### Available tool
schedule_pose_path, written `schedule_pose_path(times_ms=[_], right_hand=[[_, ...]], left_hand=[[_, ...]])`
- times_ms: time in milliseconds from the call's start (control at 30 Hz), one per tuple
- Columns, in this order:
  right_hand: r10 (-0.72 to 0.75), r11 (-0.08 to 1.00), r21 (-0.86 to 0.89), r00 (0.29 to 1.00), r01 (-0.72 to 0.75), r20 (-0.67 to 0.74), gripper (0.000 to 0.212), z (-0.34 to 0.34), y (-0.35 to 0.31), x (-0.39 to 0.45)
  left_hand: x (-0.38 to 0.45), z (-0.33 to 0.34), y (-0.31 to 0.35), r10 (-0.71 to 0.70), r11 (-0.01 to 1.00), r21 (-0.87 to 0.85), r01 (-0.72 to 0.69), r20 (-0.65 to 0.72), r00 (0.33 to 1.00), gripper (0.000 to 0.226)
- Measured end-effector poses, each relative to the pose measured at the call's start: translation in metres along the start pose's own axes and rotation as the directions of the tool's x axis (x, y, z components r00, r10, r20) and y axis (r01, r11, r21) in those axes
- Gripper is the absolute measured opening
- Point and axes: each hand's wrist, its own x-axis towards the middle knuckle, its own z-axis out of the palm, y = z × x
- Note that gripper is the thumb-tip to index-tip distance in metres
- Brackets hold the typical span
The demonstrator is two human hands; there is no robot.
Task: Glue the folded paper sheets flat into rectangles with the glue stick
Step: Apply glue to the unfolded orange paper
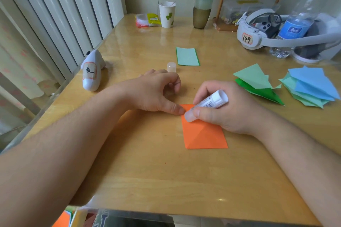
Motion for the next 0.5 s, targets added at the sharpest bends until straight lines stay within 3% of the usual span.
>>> schedule_pose_path(times_ms=[167, 333, 500], right_hand=[[0.022, 1.0, -0.012, 0.999, -0.022, 0.027, 0.042, -0.005, 0.0, 0.0], [0.033, 0.999, -0.023, 0.998, -0.032, 0.048, 0.039, -0.022, 0.007, -0.005], [0.024, 1.0, 0.0, 0.998, -0.024, 0.054, 0.036, -0.031, 0.013, -0.006]], left_hand=[[-0.001, 0.0, 0.001, -0.013, 1.0, 0.0, 0.013, 0.008, 1.0, 0.066], [-0.003, -0.001, 0.001, 0.01, 1.0, -0.011, -0.01, -0.008, 1.0, 0.054], [-0.003, 0.0, 0.0, 0.005, 1.0, -0.009, -0.005, 0.004, 1.0, 0.061]])
